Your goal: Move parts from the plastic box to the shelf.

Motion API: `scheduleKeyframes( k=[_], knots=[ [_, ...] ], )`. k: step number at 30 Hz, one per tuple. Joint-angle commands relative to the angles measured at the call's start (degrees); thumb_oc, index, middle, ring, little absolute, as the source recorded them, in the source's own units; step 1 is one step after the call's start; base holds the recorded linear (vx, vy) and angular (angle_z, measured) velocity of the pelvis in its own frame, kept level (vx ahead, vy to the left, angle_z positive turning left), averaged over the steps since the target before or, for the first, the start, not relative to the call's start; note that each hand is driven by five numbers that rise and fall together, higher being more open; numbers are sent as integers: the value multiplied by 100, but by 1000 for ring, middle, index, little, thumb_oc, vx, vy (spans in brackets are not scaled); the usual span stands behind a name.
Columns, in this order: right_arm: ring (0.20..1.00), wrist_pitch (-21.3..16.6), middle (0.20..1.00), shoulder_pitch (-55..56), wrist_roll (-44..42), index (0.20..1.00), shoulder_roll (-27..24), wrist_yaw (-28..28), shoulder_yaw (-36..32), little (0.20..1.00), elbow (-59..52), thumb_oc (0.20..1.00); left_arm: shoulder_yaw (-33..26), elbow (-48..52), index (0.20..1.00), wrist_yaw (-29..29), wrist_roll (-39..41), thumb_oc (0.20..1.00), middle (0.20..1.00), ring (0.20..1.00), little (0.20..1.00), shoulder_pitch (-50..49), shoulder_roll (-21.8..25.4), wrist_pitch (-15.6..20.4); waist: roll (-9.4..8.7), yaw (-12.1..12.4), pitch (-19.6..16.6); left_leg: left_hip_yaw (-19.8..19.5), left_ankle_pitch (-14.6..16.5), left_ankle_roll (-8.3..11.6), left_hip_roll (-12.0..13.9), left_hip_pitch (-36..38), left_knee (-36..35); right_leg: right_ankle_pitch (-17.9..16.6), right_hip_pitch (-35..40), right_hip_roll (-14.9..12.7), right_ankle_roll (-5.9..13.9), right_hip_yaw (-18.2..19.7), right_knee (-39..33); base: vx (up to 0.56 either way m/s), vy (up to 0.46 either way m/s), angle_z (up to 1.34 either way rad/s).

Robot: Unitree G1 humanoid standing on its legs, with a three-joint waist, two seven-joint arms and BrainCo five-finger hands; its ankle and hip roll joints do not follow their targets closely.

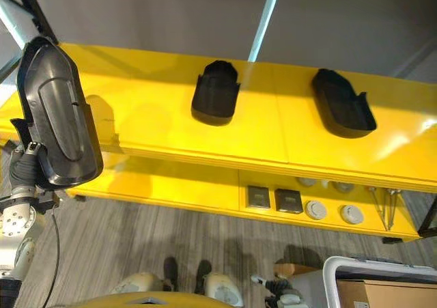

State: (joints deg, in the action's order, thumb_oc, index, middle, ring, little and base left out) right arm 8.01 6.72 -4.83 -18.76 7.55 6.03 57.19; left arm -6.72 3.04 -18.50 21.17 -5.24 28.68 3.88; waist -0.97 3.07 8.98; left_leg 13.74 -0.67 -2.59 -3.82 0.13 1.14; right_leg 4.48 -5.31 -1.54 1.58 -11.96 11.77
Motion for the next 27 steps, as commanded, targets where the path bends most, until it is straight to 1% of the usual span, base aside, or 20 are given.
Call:
scheduleKeyframes(
  k=[1, 2, 3, 4, 6, 7, 9, 10, 11, 12, 13, 14, 16, 18, 19, 21, 24, 25, 26, 27],
  knots=[
    [1000, 26, 1000, 115, 44, 1000, -186, -108, 93, 1000, 119, 1000, -256, 331, 200, 28, -19, 200, 200, 200, 200, 445, 9, 313, -108, -121, 29, -476, 336, 479, 442, -240, 700, -670, 669, -164, 476, 30, -1277, 94, -92, -13],
    [1000, 7, 1000, 119, 72, 1000, -167, -112, 80, 1000, 140, 1000, -240, 327, 200, 62, 26, 200, 200, 200, 200, 448, -13, 310, -135, -140, 46, -367, 434, 465, 464, -303, 914, -635, 646, -202, 455, -11, -1230, 44, -76, -15],
    [1000, 15, 1000, 110, 37, 1000, -153, -59, 80, 1000, 140, 1000, -211, 334, 200, 106, 88, 200, 200, 200, 200, 466, -43, 279, -140, -159, 71, -254, 410, 489, 558, -424, 1176, -596, 625, -222, 409, -63, -1180, 0, -65, -12],
    [1000, 21, 1000, 105, -23, 1000, -153, -21, 83, 1000, 135, 1000, -173, 318, 200, 127, 99, 200, 200, 200, 200, 492, -63, 288, -138, -173, 112, -179, 267, 544, 676, -544, 1391, -576, 624, -228, 374, -101, -1146, -35, -72, 1],
    [1000, -20, 1000, 62, -315, 1000, -160, 61, 94, 1000, 214, 1000, -16, 216, 200, 153, 86, 200, 200, 200, 200, 626, -114, 332, -77, -233, 226, -129, -270, 767, 1128, -908, 1882, -526, 604, -172, 258, -165, -1044, -22, -57, 17],
    [1000, -66, 1000, 24, -368, 1000, -171, 50, 97, 1000, 284, 1000, 50, 154, 200, 139, 116, 200, 200, 200, 200, 691, -130, 366, -29, -270, 260, -167, -398, 814, 1306, -943, 1865, -508, 584, -156, 237, -163, -983, 44, 22, 24],
    [1000, -108, 1000, -6, -237, 1000, -170, 1, 99, 1000, 360, 1000, 67, 105, 200, 103, 153, 200, 200, 200, 200, 731, -141, 403, 45, -310, 267, -228, -502, 841, 1472, -800, 1540, -467, 570, -171, 249, -141, -911, 150, 193, 21],
    [1000, -130, 1000, 59, -174, 1000, -193, 25, 82, 1000, 378, 1000, 30, 99, 200, 131, 269, 200, 200, 200, 200, 705, -132, 400, 152, -365, 215, -313, -709, 920, 1698, -518, 804, -388, 580, -245, 301, -84, -822, 211, 314, 6],
    [1000, -131, 1000, 74, -188, 1000, -203, 38, 74, 1000, 380, 1000, 24, 105, 200, 145, 273, 200, 200, 200, 200, 697, -136, 403, 164, -373, 209, -321, -761, 937, 1729, -464, 677, -370, 588, -260, 306, -77, -802, 287, 496, -11],
    [1000, -149, 1000, 135, -180, 1000, -269, 41, 23, 1000, 378, 1000, 32, 97, 200, 184, 279, 200, 200, 200, 200, 683, -134, 448, 257, -411, 181, -376, -1009, 1036, 1933, -309, 106, -267, 589, -351, 342, -46, -653, 207, 408, -9],
    [1000, -171, 1000, 153, -164, 1000, -309, 12, 4, 1000, 374, 1000, 45, 99, 200, 200, 276, 200, 200, 200, 200, 677, -139, 476, 318, -418, 186, -440, -1221, 1111, 2065, -317, -58, -200, 586, -389, 356, -15, -537, 241, 481, 5],
    [1000, -183, 1000, 170, -138, 1000, -331, -4, 0, 1000, 357, 1000, 59, 104, 200, 207, 284, 200, 200, 200, 200, 671, -137, 492, 363, -426, 200, -475, -1330, 1147, 2156, -309, -182, -113, 588, -434, 368, 7, -397, 195, 384, 21],
    [1000, -154, 1000, 172, -102, 1000, -363, -18, -19, 1000, 289, 1000, 30, 103, 200, 260, 305, 200, 200, 200, 200, 662, -122, 493, 408, -428, 222, -504, -1327, 1148, 2247, -317, -223, -4, 581, -553, 400, 26, -201, 188, 426, 18],
    [1000, -5, 1000, 6, -391, 1000, -355, 74, -52, 1000, 262, 1000, 62, 21, 200, 314, 216, 200, 200, 200, 200, 795, -72, 472, 436, -436, 288, -403, -756, 1022, 2116, -355, 162, 77, 359, -986, 555, 69, 282, 192, 588, -16],
    [1000, 22, 1000, -20, -451, 1000, -341, 81, -84, 1000, 253, 1000, 81, 9, 200, 309, 171, 200, 200, 200, 200, 819, -57, 464, 436, -426, 301, -391, -653, 1006, 2052, -366, 261, 58, 341, -1094, 597, 73, 346, 137, 445, -26],
    [1000, 38, 1000, -30, -825, 1000, -259, 53, -196, 1000, 179, 1000, 117, 36, 200, 258, 89, 200, 200, 200, 200, 850, -18, 441, 394, -366, 387, -482, -316, 927, 1770, -490, 741, -24, 373, -1403, 733, 145, 476, 158, 420, -15],
    [1000, -42, 1000, 115, -760, 1000, -90, 34, -248, 1000, -37, 1000, 23, 139, 200, 315, -16, 200, 200, 200, 200, 805, 60, 388, 374, -324, 427, -437, -89, 754, 1460, -530, 930, -167, 499, -1727, 852, 177, 507, 140, 364, -1],
    [1000, -146, 1000, 216, -877, 1000, 13, 114, -255, 1000, -165, 1000, 3, 175, 200, 379, -50, 200, 200, 200, 200, 785, 122, 333, 341, -278, 439, -442, 54, 570, 1141, -492, 892, -543, 426, -2013, 905, 230, 702, 106, 337, -11],
    [1000, -167, 1000, 223, -903, 1000, 22, 119, -259, 1000, -170, 1000, 6, 173, 200, 385, -57, 200, 200, 200, 200, 780, 127, 332, 337, -271, 441, -440, 75, 543, 1101, -479, 882, -591, 395, -2043, 908, 245, 755, 107, 371, -15],
    [1000, -157, 1000, 280, -912, 1000, 64, 77, -307, 1000, -328, 1000, -27, 177, 200, 426, -82, 200, 200, 200, 200, 692, 156, 374, 340, -259, 459, -389, 176, 406, 940, -385, 810, -813, 225, -2114, 911, 252, 1074, 47, 188, -12]
  ],
)
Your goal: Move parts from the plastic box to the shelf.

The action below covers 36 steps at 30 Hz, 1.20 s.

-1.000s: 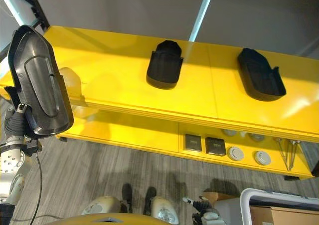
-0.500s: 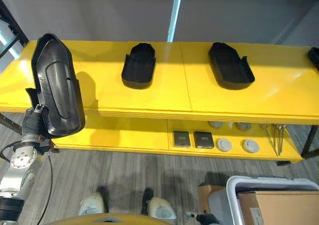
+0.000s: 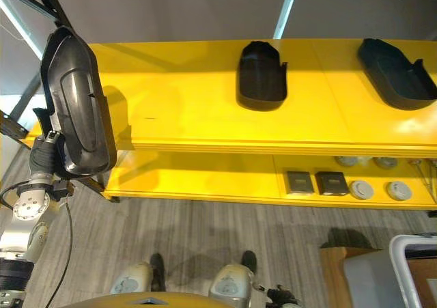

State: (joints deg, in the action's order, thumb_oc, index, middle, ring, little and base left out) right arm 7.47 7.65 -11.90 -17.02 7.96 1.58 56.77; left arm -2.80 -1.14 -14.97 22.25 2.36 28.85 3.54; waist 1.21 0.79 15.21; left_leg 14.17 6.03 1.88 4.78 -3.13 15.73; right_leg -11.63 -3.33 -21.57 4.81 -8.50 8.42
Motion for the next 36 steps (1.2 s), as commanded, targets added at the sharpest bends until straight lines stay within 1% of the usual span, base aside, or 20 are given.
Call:
scheduleKeyframes(
  k=[1, 2, 3, 4, 5, 6, 7, 8, 11, 12, 15, 18, 21, 23, 24, 25, 28, 30, 35, 36],
  knots=[
    [1000, -92, 1000, 192, -175, 1000, -109, 14, 131, 1000, -328, 1000, -434, 586, 200, 81, -186, 200, 200, 200, 200, -95, 156, 432, 110, -13, -166, -379, -478, -75, 41, -20, -688, 760, -48, -128, 596, -63, 1495, 61, 229, -33],
    [1000, -194, 1000, 156, 26, 1000, -107, -81, 192, 1000, -354, 1000, -503, 528, 200, 25, -102, 200, 200, 200, 200, -161, 268, 555, 66, -22, -121, -178, -416, -119, -39, 102, -825, 564, -294, 41, 657, -162, 1387, 25, 93, -43],
    [1000, -214, 1000, 146, 37, 1000, -105, -87, 201, 1000, -342, 1000, -507, 523, 200, 13, -92, 200, 200, 200, 200, -162, 280, 563, 58, -17, -117, -152, -411, -117, -38, 113, -837, 546, -308, 66, 662, -177, 1331, 24, 17, -63],
    [1000, -287, 1000, 88, 76, 1000, -107, -120, 243, 1000, -301, 1000, -533, 537, 200, -59, 9, 200, 200, 200, 200, -175, 317, 593, 0, -11, -93, -57, -363, -104, -54, 151, -868, 460, -385, 169, 700, -292, 978, 19, -129, -46],
    [1000, -292, 1000, 31, 109, 1000, -151, -159, 298, 1000, -295, 1000, -597, 628, 200, -66, 49, 200, 200, 200, 200, -143, 275, 457, -39, 32, -107, 15, -367, -95, -55, 125, -883, 609, -263, 312, 705, -453, 501, 26, -175, -46],
    [1000, -342, 1000, 8, 168, 1000, -152, -175, 312, 1000, -236, 1000, -576, 628, 200, -111, 14, 200, 200, 200, 200, -115, 260, 418, -77, 57, -118, -19, -347, -121, -47, 112, -862, 507, -258, 296, 706, -475, 414, 41, -219, -35],
    [1000, -389, 1000, -36, 109, 1000, -197, -194, 369, 1000, -141, 1000, -521, 630, 200, -123, -14, 200, 200, 200, 200, -59, 226, 326, -104, 84, -157, -12, -377, -64, 28, 85, -829, 691, -136, 454, 683, -483, 216, 58, -216, -15],
    [1000, -410, 1000, -57, 42, 1000, -233, -177, 398, 1000, -94, 1000, -416, 585, 200, -123, -21, 200, 200, 200, 200, -5, 178, 292, -145, 70, -187, -69, -443, -15, 109, 20, -776, 763, -64, 601, 674, -422, 75, 51, -173, 2],
    [1000, -401, 1000, -66, -28, 1000, -268, -157, 407, 1000, -99, 1000, -323, 597, 200, -116, -48, 200, 200, 200, 200, 18, 166, 225, -181, 73, -228, -88, -517, 38, 191, -39, -754, 783, -6, 686, 649, -411, -36, 72, -139, 12],
    [1000, -268, 1000, -28, -23, 1000, -308, -118, 392, 1000, -221, 1000, -257, 629, 200, -81, -258, 200, 200, 200, 200, 17, 125, 112, -213, 75, -290, -61, -579, 107, 314, 18, -837, 826, 162, 754, 619, -514, -217, 143, -182, 4],
    [1000, -127, 1000, 96, -7, 1000, -330, -97, 300, 1000, -321, 1000, -264, 626, 200, 27, -572, 200, 200, 200, 200, -30, 171, 117, -205, 7, -363, -35, -638, 177, 404, 157, -1003, 870, 296, 832, 592, -530, -348, 131, -104, -3],
    [1000, -108, 1000, 189, -34, 1000, -299, -81, 238, 1000, -317, 1000, -302, 664, 200, 157, -782, 200, 200, 200, 200, -38, 284, 73, -187, -30, -414, 1, -672, 214, 457, 218, -1081, 894, 349, 860, 583, -567, -391, 82, -49, -4],
    [1000, -52, 1000, 276, 39, 1000, -278, -122, 196, 1000, -311, 1000, -331, 634, 200, 201, -1147, 200, 200, 200, 200, 167, 537, -112, -138, -147, -474, 66, -713, 248, 503, 289, -1171, 923, 375, 894, 582, -550, -413, 101, -17, 6],
    [1000, -45, 1000, 354, 321, 1000, -284, -217, 255, 1000, -289, 1000, -289, 416, 200, 180, -1291, 200, 200, 200, 200, 524, 907, -396, -99, -289, -532, 148, -724, 258, 533, 337, -1207, 948, 353, 910, 591, -497, -392, 99, 15, 0],
    [1000, -47, 1000, 382, 375, 1000, -299, -231, 283, 1000, -296, 1000, -239, 272, 200, 177, -1254, 200, 200, 200, 200, 687, 1036, -538, -86, -340, -546, 175, -723, 261, 544, 345, -1204, 961, 343, 915, 596, -473, -380, 115, 25, -10],
    [1000, -4, 1000, 440, 430, 1000, -359, -282, 354, 1000, -315, 1000, -72, -69, 200, 69, -1201, 200, 200, 200, 200, 1083, 1298, -789, -64, -469, -552, 223, -708, 269, 562, 375, -1180, 998, 320, 914, 613, -411, -322, 86, 28, -12],
    [1000, 64, 1000, 478, 520, 1000, -479, -382, 410, 1000, -344, 1000, 127, -677, 200, -84, -1365, 200, 200, 200, 200, 1620, 1643, -1038, -20, -628, -580, 304, -731, 281, 601, 347, -1153, 1006, 215, 917, 622, -319, -253, 68, 41, -18],
    [1000, 121, 1000, 505, 641, 1000, -594, -483, 474, 1000, -349, 1000, 338, -1504, 200, -90, -1196, 200, 200, 200, 200, 2179, 1973, -1218, 28, -786, -580, 384, -729, 288, 625, 322, -1114, 1033, 123, 921, 619, -223, -175, 57, 49, -23],
    [1000, 84, 1000, 486, 829, 1000, -838, -703, 571, 1000, -231, 1000, 883, -3179, 200, -245, -640, 200, 200, 200, 200, 3350, 2266, -1527, 99, -1090, -488, 543, -656, 276, 691, 230, -918, 1115, -76, 912, 600, -33, 24, 33, 45, -24],
    [1000, 63, 1000, 477, 845, 1000, -860, -729, 584, 1000, -211, 1000, 942, -3335, 200, -257, -607, 200, 200, 200, 200, 3478, 2272, -1614, 103, -1119, -470, 560, -648, 274, 701, 213, -895, 1125, -105, 913, 596, -11, 47, 12, 35, -17]
  ],
)
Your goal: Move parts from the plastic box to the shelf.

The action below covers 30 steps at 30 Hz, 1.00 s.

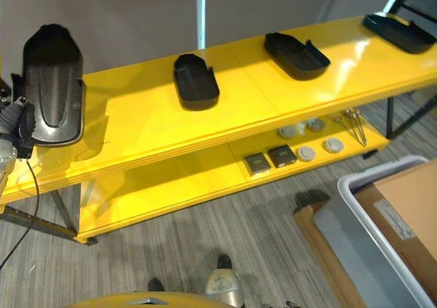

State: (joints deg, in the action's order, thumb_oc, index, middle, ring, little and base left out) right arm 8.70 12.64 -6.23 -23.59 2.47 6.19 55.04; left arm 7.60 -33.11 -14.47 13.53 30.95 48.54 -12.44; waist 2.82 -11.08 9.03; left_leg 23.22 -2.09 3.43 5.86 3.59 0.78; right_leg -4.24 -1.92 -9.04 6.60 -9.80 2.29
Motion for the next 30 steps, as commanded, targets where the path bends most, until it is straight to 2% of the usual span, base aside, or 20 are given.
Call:
scheduleKeyframes(
  k=[1, 2, 4, 7, 10, 12, 16, 23, 25, 30],
  knots=[
    [1000, -159, 1000, -55, 276, 1000, -251, -230, 164, 1000, 63, 1000, -3, -425, 200, -406, 380, 200, 200, 200, 200, 877, 292, -204, -55, 10, 185, -329, 186, 119, 606, -499, 654, 405, -295, -336, 409, 161, 695, 9, 16, -12],
    [1000, -159, 1000, -55, 276, 1000, -251, -230, 164, 1000, 63, 1000, -3, -425, 200, -406, 380, 200, 200, 200, 200, 877, 292, -204, -55, 10, 185, -329, 186, 119, 606, -499, 654, 405, -295, -336, 409, 161, 695, 0, 17, -13],
    [1000, -232, 1000, -108, 222, 1000, -292, -257, 255, 1000, 130, 1000, 34, -1152, 200, -721, 636, 200, 200, 200, 200, 1302, 156, -440, -73, -117, 278, -310, 225, 118, 633, -595, 766, 444, -399, -318, 385, 263, 762, 0, 6, -12],
    [1000, -297, 1000, -152, 201, 1000, -289, -249, 353, 1000, 155, 1000, 40, -1642, 200, -865, 676, 200, 200, 200, 200, 1465, 80, -532, -117, -200, 354, -288, 255, 118, 672, -685, 869, 455, -470, -298, 360, 330, 775, -7, -21, -11],
    [1000, -340, 1000, -244, 29, 1000, -336, -227, 470, 1000, 107, 1000, 169, -2084, 200, -951, 192, 200, 200, 200, 200, 1673, 38, -556, -180, -262, 477, -300, 264, 141, 725, -876, 1002, 442, -628, -267, 333, 407, 800, -72, -26, -12],
    [1000, -373, 1000, -288, -39, 1000, -379, -230, 507, 1000, 97, 1000, 347, -2287, 200, -866, -252, 200, 200, 200, 200, 1872, 127, -693, -193, -300, 537, -284, 267, 150, 755, -960, 1075, 432, -703, -261, 323, 446, 821, -52, -6, -4],
    [1000, -334, 1000, -330, -56, 1000, -461, -274, 548, 1000, -13, 1000, 724, -2539, 200, -691, -661, 200, 200, 200, 200, 2088, 300, -968, -218, -350, 636, -251, 285, 150, 794, -1075, 1210, 426, -798, -261, 304, 505, 867, -40, 13, -3],
    [1000, -386, 1000, -356, -91, 1000, -568, -315, 615, 1000, -123, 1000, 1220, -2691, 200, -713, -1764, 200, 200, 200, 200, 2264, 517, -922, -255, -363, 788, -250, 301, 154, 837, -1211, 1383, 418, -872, -278, 266, 545, 928, -14, 9, -1],
    [1000, -358, 1000, -338, -136, 1000, -602, -302, 620, 1000, -174, 1000, 1430, -2623, 200, -670, -1803, 200, 200, 200, 200, 2357, 608, -1030, -261, -364, 815, -239, 299, 152, 843, -1223, 1389, 405, -881, -286, 269, 546, 924, 0, 0, 0],
    [1000, -355, 1000, -337, -179, 1000, -635, -306, 614, 1000, -190, 1000, 1506, -2782, 200, -742, -1753, 200, 200, 200, 200, 2472, 636, -1175, -275, -370, 830, -233, 298, 159, 826, -1224, 1363, 385, -854, -277, 271, 550, 845, 0, 0, 0]
  ],
)
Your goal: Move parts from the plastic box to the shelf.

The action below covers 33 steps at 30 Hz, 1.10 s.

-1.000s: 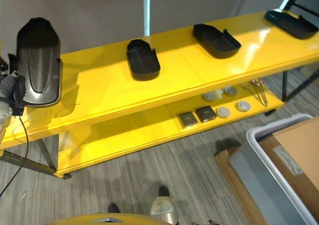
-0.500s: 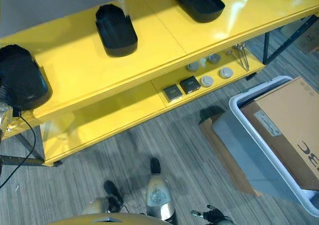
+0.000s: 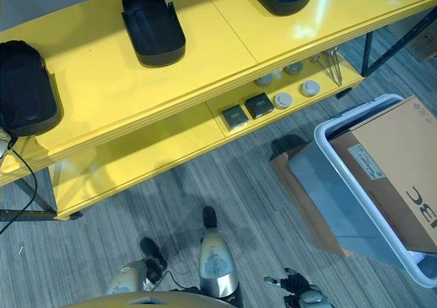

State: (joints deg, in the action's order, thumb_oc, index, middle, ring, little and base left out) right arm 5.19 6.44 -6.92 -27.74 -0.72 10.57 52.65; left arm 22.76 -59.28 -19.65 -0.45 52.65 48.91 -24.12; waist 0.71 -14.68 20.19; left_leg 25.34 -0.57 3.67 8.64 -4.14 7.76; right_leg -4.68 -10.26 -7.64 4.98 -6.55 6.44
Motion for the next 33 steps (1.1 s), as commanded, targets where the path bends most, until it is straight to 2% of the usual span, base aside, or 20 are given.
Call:
scheduleKeyframes(
  k=[1, 7, 8, 9, 14, 21, 23, 24, 26, 27, 28, 29, 30, 31, 32, 33],
  knots=[
    [1000, -20, 1000, 277, -112, 1000, -218, 7, 173, 1000, 74, 1000, -1, -171, 200, -243, -363, 200, 200, 200, 200, 310, 598, -39, -67, -11, -282, -440, 147, 133, 550, -446, 662, 426, -19, -419, 434, 227, 424, 0, 0, 0],
    [1000, -27, 1000, 273, -81, 1000, -204, -9, 190, 1000, 122, 1000, -41, -363, 200, -373, -139, 200, 200, 200, 200, 346, 609, -84, -84, -9, -296, -425, 147, 147, 564, -435, 666, 421, 19, -414, 433, 239, 381, 0, 0, 0],
    [1000, -32, 1000, 276, -85, 1000, -198, -6, 193, 1000, 119, 1000, -53, -386, 947, -327, -124, 947, 947, 947, 947, 347, 607, -116, -87, -10, -292, -425, 150, 143, 565, -432, 671, 422, 18, -412, 434, 242, 385, 0, 0, 0],
    [1000, -41, 1000, 280, -74, 1000, -189, -4, 191, 1000, 121, 1000, -64, -385, 1000, -307, -104, 1000, 1000, 1000, 1000, 323, 597, -136, -89, -7, -286, -429, 156, 141, 567, -436, 685, 426, 20, -414, 433, 245, 393, 0, 0, 0],
    [1000, -33, 1000, 287, -51, 1000, -133, 15, 223, 1000, 123, 1000, -228, -420, 1000, -444, -26, 1000, 1000, 1000, 1000, 198, 524, -57, -96, 25, -318, -437, 145, 143, 540, -340, 610, 436, 129, -405, 426, 225, 337, 21, -1, 0],
    [1000, -21, 1000, 347, 96, 1000, -99, 57, 216, 1000, 85, 1000, -309, -276, 1000, -532, 165, 1000, 1000, 1000, 1000, 210, 678, 152, -73, 77, -388, -444, 131, 143, 511, -179, 505, 440, 313, -410, 426, 159, 246, 2, 1, 0],
    [1000, -32, 1000, 385, 166, 1000, -61, 98, 188, 1000, 141, 1000, -368, -125, 1000, -643, 371, 1000, 1000, 1000, 1000, 187, 739, 504, -55, 119, -456, -448, 129, 137, 485, -75, 426, 447, 431, -414, 433, 120, 188, 21, 2, 1],
    [1000, -75, 1000, 418, 227, 1000, -21, 109, 154, 1000, 236, 1000, -432, 118, 1000, -788, 657, 1000, 1000, 1000, 1000, 169, 773, 905, -38, 166, -518, -447, 121, 135, 463, 25, 340, 448, 537, -420, 443, 75, 132, 51, -1, 4],
    [1000, -101, 1000, 469, 285, 1000, 40, 140, 125, 1000, 273, 1000, -504, 485, 1000, -967, 720, 1000, 1000, 1000, 1000, 141, 774, 1337, -19, 213, -574, -452, 116, 126, 437, 113, 259, 449, 627, -429, 455, 39, 89, 46, -4, 5],
    [1000, -90, 1000, 495, 304, 1000, 70, 151, 108, 1000, 266, 1000, -528, 661, 1000, -1013, 786, 1000, 1000, 1000, 1000, 101, 787, 1424, -9, 235, -597, -460, 110, 126, 431, 144, 230, 452, 660, -430, 456, 26, 84, 60, -2, 4],
    [1000, -87, 1000, 537, 331, 1000, 140, 176, 77, 1000, 271, 1000, -623, 1030, 1000, -1191, 790, 1000, 1000, 1000, 1000, -26, 791, 1786, 3, 284, -643, -471, 101, 118, 409, 202, 174, 451, 723, -435, 461, 2, 58, 92, -3, 11],
    [1000, -67, 1000, 593, 335, 1000, 268, 227, 38, 1000, 278, 1000, -780, 1868, 1000, -1354, 910, 1000, 1000, 1000, 1000, -300, 840, 2032, 10, 386, -722, -507, 96, 107, 363, 270, 88, 437, 810, -449, 472, -49, -3, 87, -4, 16],
    [1000, -50, 1000, 607, 339, 1000, 291, 237, 36, 1000, 269, 1000, -838, 2065, 1000, -1403, 916, 1000, 1000, 1000, 1000, -382, 858, 2119, 10, 406, -740, -521, 94, 107, 351, 283, 70, 433, 829, -453, 476, -60, -19, 88, -15, 20],
    [1000, 4, 1000, 649, 352, 1000, 388, 285, 31, 1000, 242, 1000, -1085, 2731, 1000, -1322, 1014, 1000, 1000, 1000, 1000, -662, 891, 2291, 4, 499, -803, -578, 94, 104, 313, 315, 17, 424, 888, -461, 489, -102, -65, 78, -31, 17],
    [1000, 74, 1000, 715, 431, 1000, 542, 366, 13, 1000, 184, 1000, -1586, 3925, 1000, -1056, 1018, 1000, 1000, 1000, 1000, -1222, 776, 2361, -25, 638, -869, -656, 95, 109, 273, 350, -36, 416, 968, -468, 502, -171, -122, 61, -31, 11],
    [1000, 76, 1000, 714, 431, 1000, 528, 366, 25, 1000, 182, 1000, -1636, 3961, 1000, -1053, 1011, 1000, 1000, 1000, 1000, -1275, 775, 2345, -15, 627, -886, -651, 75, 108, 275, 335, -48, 397, 951, -463, 496, -166, -133, 45, -33, 6]
  ],
)
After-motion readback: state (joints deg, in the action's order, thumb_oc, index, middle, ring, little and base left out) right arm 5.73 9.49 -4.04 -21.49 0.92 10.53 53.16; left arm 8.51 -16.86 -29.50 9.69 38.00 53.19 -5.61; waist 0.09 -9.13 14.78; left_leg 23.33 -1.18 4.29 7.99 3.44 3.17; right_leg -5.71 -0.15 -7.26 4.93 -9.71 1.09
